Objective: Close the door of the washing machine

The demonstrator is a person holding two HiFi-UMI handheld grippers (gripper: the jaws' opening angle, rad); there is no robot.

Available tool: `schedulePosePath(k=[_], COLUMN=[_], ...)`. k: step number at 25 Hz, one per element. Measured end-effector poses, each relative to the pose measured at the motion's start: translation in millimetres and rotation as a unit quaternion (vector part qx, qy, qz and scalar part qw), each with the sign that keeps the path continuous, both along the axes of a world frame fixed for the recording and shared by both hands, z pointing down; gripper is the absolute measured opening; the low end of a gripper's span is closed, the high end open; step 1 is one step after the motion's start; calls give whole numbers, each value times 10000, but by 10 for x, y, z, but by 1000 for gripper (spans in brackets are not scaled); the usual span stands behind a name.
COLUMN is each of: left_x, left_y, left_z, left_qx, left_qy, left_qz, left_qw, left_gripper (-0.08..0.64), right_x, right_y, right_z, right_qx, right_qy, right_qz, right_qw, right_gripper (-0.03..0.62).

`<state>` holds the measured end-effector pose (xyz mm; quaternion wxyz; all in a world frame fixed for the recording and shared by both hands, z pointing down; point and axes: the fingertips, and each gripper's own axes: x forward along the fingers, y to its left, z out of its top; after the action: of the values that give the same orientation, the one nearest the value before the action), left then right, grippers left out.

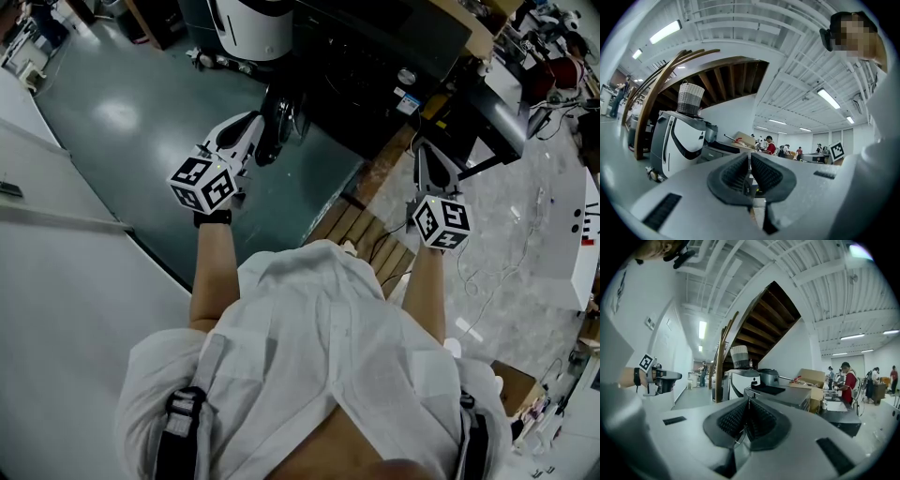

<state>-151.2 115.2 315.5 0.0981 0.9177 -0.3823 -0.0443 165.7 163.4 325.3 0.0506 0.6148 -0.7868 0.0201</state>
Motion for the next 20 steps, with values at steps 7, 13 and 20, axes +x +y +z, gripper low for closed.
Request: schedulePosePath(k=[7, 13, 20], left_x=[-39, -51, -41], left_y=[-21, -47, -95], left_z=[14, 33, 86], left_qx=[-42, -85, -143], left_qy=[14, 27, 13], left_qz=[-14, -42, 16], left_qw=[10000, 10000, 9999], left_gripper=[26, 26, 26], right_x=[-33, -52, -90], right_y=[-32, -63, -107], right_z=[7, 24, 69], right_qx=[-62, -108, -137], right_qy=[58, 77, 70], right_qz=[5, -33, -63], right_qw=[10000, 9999, 9999], right_gripper=[31, 31, 30])
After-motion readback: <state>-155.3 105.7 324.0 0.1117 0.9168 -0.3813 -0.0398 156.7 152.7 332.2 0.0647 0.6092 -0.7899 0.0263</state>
